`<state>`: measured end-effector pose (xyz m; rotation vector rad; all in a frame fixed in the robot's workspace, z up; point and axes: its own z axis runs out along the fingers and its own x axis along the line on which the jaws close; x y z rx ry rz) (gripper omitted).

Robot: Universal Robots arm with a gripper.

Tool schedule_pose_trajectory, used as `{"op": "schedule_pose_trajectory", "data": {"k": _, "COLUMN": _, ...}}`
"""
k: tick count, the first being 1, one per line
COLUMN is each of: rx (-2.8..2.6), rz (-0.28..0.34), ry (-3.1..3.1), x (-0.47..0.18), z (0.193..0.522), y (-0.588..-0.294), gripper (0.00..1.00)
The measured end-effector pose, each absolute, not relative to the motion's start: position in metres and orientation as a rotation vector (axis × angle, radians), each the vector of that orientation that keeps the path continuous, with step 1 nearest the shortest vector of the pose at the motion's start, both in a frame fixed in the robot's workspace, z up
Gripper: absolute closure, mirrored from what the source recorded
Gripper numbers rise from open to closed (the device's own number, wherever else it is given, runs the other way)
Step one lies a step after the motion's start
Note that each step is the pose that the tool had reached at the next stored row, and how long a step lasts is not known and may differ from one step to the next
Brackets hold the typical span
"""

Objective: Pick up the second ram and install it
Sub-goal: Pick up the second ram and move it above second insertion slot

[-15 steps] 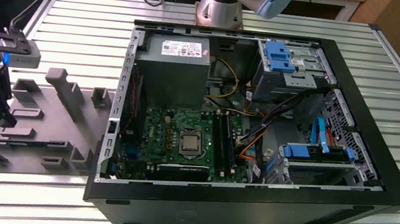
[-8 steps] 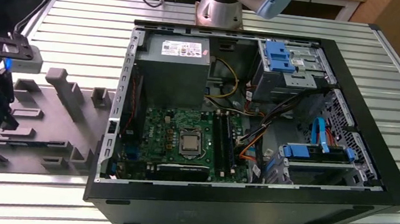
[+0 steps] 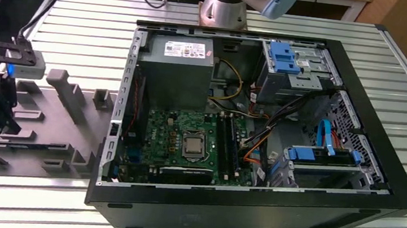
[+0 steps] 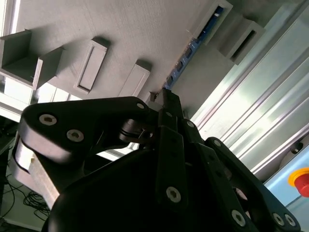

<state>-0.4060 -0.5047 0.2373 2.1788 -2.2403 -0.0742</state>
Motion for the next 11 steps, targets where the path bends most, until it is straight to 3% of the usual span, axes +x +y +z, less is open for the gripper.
{"op": "schedule_pose_trajectory", "data": {"k": 11, "rx": 2.156, "rz": -0.075, "ry": -2.264, "x": -0.4013, "z": 0.2289, "y": -0.5061, "gripper": 0.89}}
